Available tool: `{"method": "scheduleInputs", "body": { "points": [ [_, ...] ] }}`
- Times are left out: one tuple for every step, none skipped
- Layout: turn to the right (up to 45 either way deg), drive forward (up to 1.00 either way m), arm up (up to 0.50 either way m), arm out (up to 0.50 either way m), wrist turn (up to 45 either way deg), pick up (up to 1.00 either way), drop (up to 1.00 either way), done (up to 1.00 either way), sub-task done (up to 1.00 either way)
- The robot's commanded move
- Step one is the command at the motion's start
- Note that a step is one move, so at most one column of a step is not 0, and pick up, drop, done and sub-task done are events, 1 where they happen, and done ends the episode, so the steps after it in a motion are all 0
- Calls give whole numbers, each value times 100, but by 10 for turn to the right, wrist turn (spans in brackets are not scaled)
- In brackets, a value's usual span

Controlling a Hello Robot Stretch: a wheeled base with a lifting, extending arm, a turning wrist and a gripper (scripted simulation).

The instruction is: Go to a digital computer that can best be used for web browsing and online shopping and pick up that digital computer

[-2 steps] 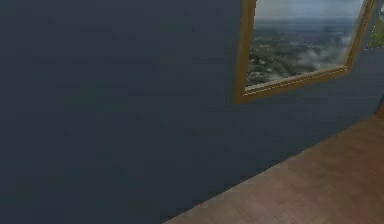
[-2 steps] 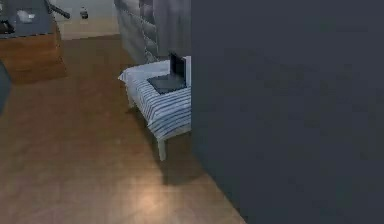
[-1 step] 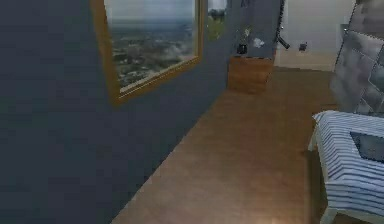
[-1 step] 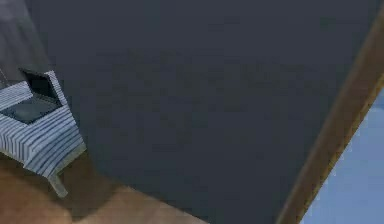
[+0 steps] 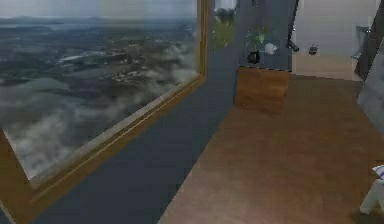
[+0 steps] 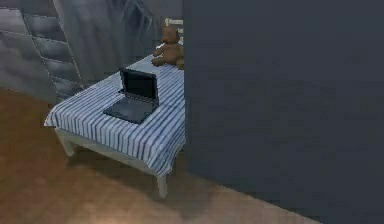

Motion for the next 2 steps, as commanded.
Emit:
{"method": "scheduleInputs", "body": {
  "points": [
    [450,0,0,0,0,0,0,0,0],
    [120,0,0,0,0,0,0,0,0]
  ]
}}
